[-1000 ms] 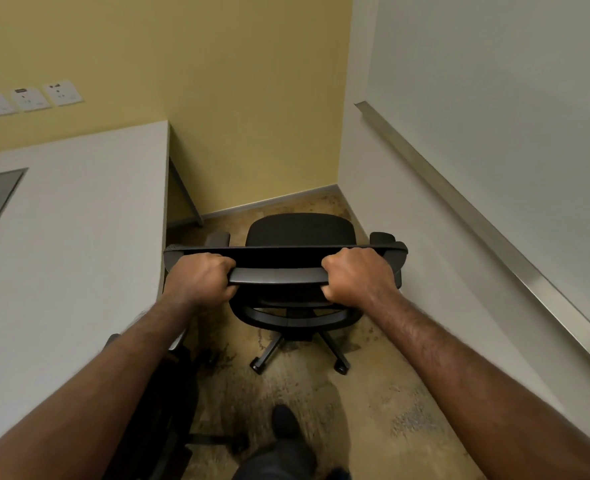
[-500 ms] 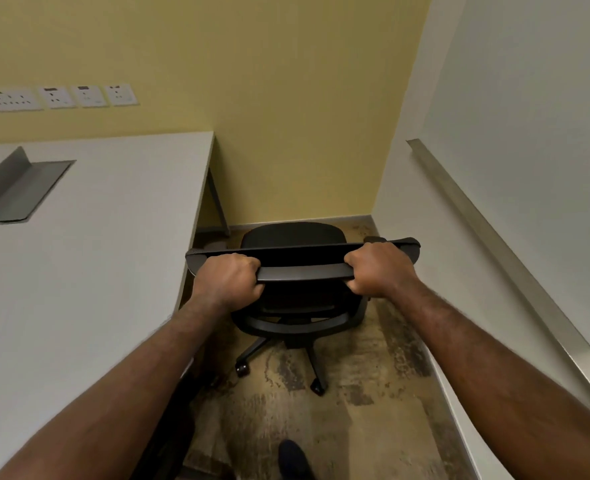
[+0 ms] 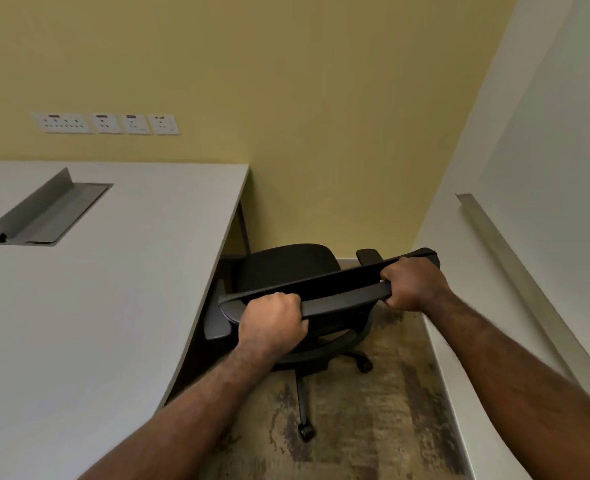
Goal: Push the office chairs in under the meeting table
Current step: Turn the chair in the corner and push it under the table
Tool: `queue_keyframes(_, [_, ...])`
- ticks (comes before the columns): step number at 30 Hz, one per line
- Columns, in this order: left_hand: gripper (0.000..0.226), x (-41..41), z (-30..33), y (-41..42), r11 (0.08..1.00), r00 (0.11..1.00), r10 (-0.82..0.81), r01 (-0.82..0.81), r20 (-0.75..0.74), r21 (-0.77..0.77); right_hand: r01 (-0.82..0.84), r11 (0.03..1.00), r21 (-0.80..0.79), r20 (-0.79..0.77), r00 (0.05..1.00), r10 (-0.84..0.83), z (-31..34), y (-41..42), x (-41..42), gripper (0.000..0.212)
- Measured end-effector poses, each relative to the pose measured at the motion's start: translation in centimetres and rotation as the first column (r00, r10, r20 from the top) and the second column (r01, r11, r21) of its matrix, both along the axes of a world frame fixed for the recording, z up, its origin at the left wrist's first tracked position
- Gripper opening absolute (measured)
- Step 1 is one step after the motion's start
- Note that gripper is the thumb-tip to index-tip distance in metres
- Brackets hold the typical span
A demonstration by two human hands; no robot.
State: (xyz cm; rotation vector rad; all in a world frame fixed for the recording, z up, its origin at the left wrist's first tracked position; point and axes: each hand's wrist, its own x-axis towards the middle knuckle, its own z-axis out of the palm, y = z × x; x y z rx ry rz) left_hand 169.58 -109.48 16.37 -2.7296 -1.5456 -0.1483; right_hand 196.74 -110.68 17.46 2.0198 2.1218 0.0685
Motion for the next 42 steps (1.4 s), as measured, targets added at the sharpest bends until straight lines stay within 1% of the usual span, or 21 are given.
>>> queue_keyframes(6, [0.023,4.5,0.3,3.4,0.994,0.994,0.096,-0.094,0.041,-0.049,-0.119,0.992,-0.043,0.003,0.993,0.119,-0.1,7.8,4.8,0.010])
queue_keyframes(9, [0.023,7.1,0.7,5.1,0.984,0.985,0.170,-0.168,0.032,-0.066,-0.198,0.979,-0.056,0.008,0.980,0.199,0.1,11.8,6.9,0.011])
queue_keyframes(15, [0.017,11.2,1.0,9.5,0.933,0.937,0.349,-0.346,0.019,-0.097,-0.340,0.939,-0.050,-0.032,0.940,0.339,0.1,19.6,9.7,0.014])
queue_keyframes(20, [0.017,13.1,1.2,13.0,0.887,0.892,0.453,-0.450,0.002,-0.101,-0.455,0.890,-0.024,-0.051,0.890,0.454,-0.2,25.7,10.7,0.016])
queue_keyframes(23, [0.017,14.8,1.2,15.2,0.866,0.869,0.495,-0.491,0.011,-0.097,-0.495,0.868,-0.034,-0.067,0.868,0.492,-0.2,29.6,11.7,0.013])
queue_keyframes(32, [0.016,18.6,0.2,22.6,0.802,0.801,0.597,-0.594,0.043,-0.069,-0.609,0.793,0.002,-0.051,0.792,0.608,-0.1,40.7,13.0,0.021])
queue_keyframes(37, [0.016,19.9,0.2,25.7,0.757,0.756,0.652,-0.644,0.062,-0.110,-0.677,0.736,0.005,-0.063,0.734,0.676,-0.7,46.0,13.0,0.022])
queue_keyframes(42, [0.017,21.1,0.8,27.5,0.710,0.708,0.702,-0.689,0.073,-0.145,-0.735,0.678,0.019,-0.059,0.676,0.735,-0.4,49.3,13.0,0.024])
